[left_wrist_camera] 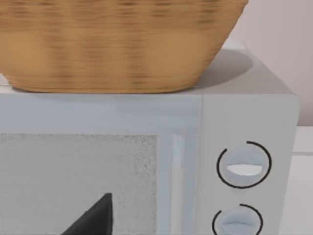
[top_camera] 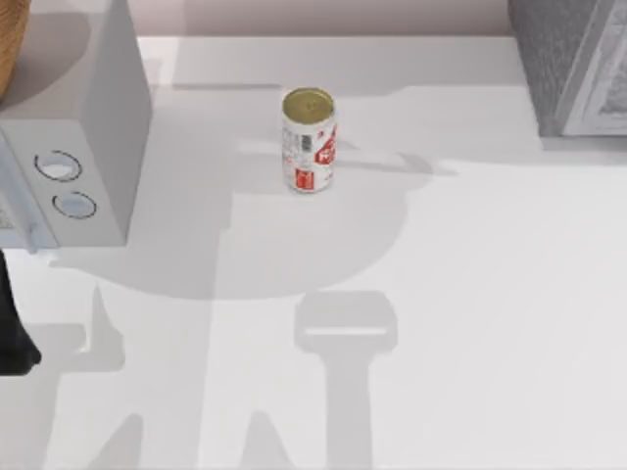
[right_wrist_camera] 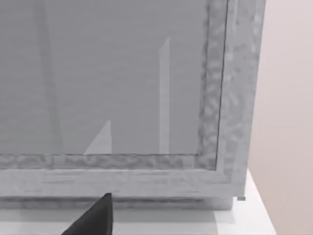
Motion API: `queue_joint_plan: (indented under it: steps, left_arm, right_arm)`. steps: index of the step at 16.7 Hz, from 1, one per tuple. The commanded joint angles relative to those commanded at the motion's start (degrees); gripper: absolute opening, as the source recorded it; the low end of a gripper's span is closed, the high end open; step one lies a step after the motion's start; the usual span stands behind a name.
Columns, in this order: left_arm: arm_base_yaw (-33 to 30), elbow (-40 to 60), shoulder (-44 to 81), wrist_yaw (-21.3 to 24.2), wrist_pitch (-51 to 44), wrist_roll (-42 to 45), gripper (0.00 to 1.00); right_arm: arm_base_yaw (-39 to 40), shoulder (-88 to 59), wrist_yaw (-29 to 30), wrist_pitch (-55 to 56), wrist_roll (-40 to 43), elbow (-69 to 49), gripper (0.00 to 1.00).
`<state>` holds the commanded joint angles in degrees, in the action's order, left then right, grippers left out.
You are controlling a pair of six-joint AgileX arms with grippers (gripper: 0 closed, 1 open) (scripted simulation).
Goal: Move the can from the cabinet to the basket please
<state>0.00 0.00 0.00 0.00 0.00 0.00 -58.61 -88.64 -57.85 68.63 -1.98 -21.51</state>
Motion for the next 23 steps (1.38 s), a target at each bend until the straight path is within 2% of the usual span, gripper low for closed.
queue_joint_plan:
  steps: [3,6,15,18,23]
  left_arm:
    - [0.00,0.00,0.00,0.00,0.00,0.00,1.00]
    - [0.00,0.00,0.00,0.00,0.00,0.00,1.00]
    - [0.00,0.00,0.00,0.00,0.00,0.00,1.00]
    - [0.00,0.00,0.00,0.00,0.00,0.00,1.00]
    - [0.00,0.00,0.00,0.00,0.00,0.00,1.00]
  right_arm:
    - [-0.64,0.14,-0.31,-5.52,0.10,-5.42,1.00]
    - [-1.62,0.62,-0.82,-16.36,0.11,-15.25,1.00]
    - [-2.48,6.58,-1.65,-65.67,-0.51,-56.19,1.00]
    - [-1.91,9.16,-1.57,-79.12,-0.42,-67.87,1.00]
    - [-1.10,11.82,-1.31,-89.91,-0.06,-78.04,1.00]
